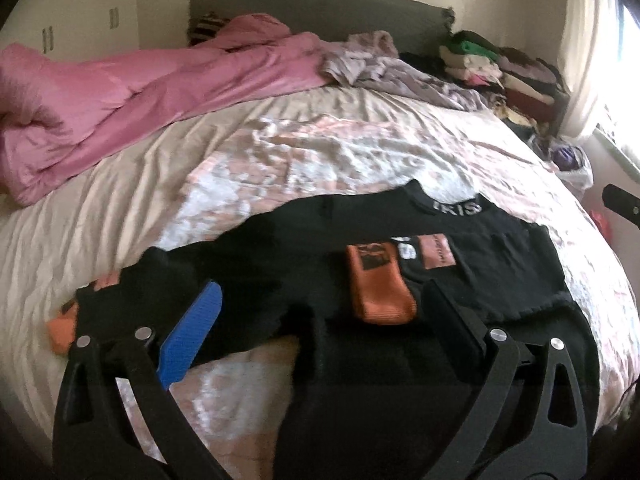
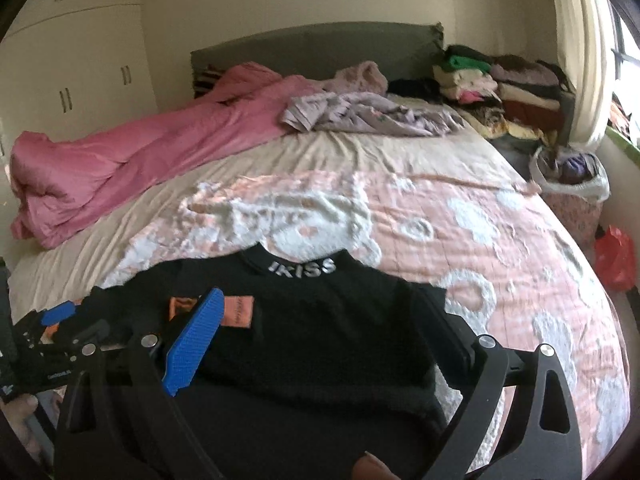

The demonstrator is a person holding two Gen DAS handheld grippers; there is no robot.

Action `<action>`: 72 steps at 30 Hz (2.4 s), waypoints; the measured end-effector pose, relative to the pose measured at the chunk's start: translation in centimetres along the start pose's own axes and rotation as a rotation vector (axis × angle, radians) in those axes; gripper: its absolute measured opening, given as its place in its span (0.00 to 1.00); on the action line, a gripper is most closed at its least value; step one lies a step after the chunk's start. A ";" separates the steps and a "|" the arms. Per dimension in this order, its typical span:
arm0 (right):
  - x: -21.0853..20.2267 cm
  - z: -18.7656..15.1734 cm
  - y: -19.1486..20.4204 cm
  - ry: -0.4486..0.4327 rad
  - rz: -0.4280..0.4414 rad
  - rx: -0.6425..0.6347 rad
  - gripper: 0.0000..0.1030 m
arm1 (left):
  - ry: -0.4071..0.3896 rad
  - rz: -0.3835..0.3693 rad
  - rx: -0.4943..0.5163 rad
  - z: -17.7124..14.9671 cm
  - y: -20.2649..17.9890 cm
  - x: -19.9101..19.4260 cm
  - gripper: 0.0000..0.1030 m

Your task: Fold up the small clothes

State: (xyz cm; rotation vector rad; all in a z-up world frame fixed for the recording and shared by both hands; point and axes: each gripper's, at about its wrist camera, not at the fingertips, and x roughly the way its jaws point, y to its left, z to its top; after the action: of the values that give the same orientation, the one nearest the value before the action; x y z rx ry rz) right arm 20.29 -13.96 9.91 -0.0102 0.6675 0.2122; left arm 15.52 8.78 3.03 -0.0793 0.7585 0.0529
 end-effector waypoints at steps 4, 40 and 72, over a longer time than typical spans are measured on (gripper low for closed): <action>0.0 0.3 1.5 -0.016 0.055 -0.005 0.92 | -0.011 0.025 -0.037 0.0 2.1 -0.6 0.91; 5.6 -5.6 19.0 0.096 0.254 -0.374 0.94 | 0.041 0.327 -0.441 -5.8 23.3 -0.8 0.91; 6.3 -7.6 13.8 0.138 0.182 -0.113 0.94 | -0.152 -0.011 -0.454 -3.7 20.9 -2.3 0.09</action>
State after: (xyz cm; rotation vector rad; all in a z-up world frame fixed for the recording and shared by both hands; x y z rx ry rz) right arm 17.70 0.17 0.93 -0.0729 0.7937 0.4270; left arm 9.75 29.24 0.88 -0.5056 0.5825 0.2177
